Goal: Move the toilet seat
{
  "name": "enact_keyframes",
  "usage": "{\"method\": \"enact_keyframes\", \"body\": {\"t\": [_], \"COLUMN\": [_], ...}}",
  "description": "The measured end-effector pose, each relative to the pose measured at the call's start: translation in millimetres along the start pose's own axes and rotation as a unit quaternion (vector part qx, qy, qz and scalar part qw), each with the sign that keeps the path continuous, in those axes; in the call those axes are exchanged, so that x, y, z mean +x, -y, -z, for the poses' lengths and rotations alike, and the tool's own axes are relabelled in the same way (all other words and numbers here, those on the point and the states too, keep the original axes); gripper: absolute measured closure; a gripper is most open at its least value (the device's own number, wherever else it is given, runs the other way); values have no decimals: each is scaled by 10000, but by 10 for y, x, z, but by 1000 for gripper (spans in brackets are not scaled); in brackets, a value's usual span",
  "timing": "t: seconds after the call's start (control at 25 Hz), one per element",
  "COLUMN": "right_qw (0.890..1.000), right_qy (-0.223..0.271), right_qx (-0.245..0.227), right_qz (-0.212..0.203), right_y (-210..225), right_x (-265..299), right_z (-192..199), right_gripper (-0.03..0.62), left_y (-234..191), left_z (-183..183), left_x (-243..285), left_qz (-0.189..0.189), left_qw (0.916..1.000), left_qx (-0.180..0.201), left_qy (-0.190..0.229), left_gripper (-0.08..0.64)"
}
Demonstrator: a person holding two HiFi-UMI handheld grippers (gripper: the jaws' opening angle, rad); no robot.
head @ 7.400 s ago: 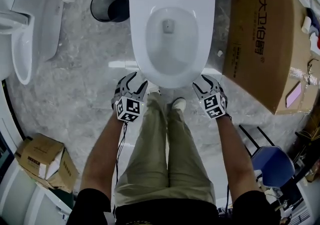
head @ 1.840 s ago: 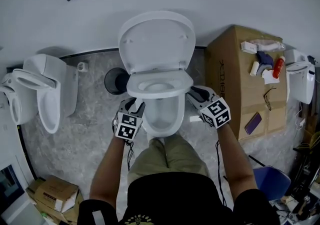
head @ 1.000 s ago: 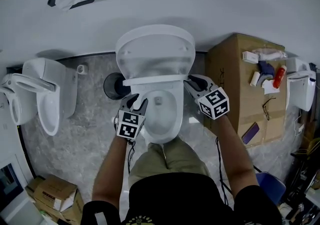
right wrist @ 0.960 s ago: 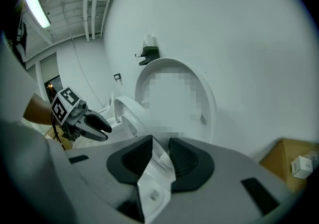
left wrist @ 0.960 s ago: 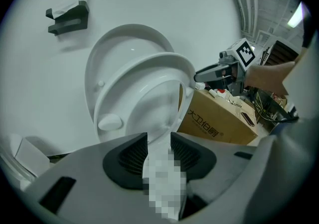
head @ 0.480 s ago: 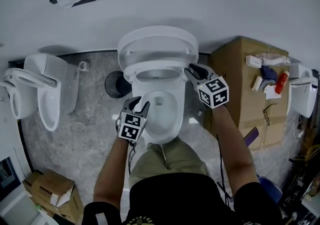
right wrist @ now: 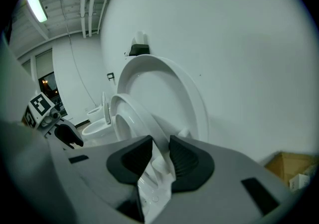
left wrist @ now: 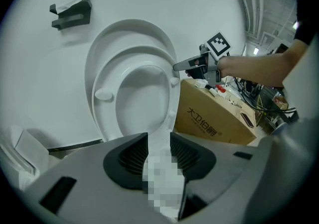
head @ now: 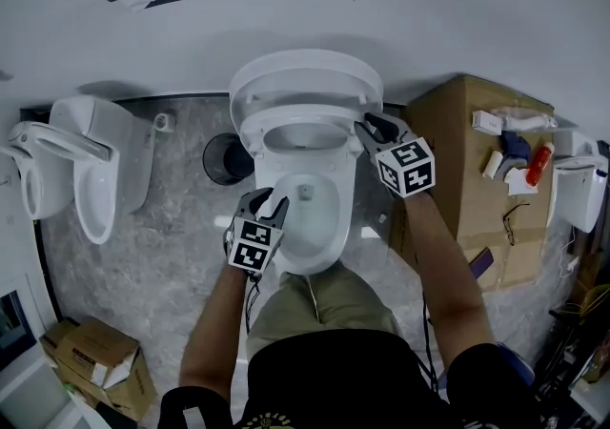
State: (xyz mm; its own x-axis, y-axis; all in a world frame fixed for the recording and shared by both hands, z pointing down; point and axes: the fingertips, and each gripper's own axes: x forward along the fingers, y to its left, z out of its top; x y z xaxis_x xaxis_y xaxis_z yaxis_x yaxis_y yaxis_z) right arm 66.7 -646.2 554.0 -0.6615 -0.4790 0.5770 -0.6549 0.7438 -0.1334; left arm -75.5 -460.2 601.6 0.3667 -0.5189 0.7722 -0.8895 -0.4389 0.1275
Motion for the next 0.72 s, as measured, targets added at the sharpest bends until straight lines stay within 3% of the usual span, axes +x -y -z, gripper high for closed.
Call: {"method": "enact_keyframes", "body": {"t": [0.24,0.4,0.56,0.72], "right_qw": [9999,9990,9987,9973], "right_qy": [54,338,439,619], "right_qx": [35,199,96,-153], "right_qz": [79,206,249,362], "right_y": [-46,-134,-339,-628], "right_x": [-85,-263,-497,-817], "right_z": [7,-83,-77,-104], "right_gripper": [468,468,469,494], "left_y": [25,-3,-48,-29], "left_z": [-114,-282,-494,-688], "left_x": [-131,-316,-625,-987], "left_qz": [-64,-235,-566,-909], "left_qw": [9996,9973,9899,9776], "left_qx": [14,84,230,598], "left_qy": [260,684,1282,1801], "left_gripper": [410,413,442,515]}}
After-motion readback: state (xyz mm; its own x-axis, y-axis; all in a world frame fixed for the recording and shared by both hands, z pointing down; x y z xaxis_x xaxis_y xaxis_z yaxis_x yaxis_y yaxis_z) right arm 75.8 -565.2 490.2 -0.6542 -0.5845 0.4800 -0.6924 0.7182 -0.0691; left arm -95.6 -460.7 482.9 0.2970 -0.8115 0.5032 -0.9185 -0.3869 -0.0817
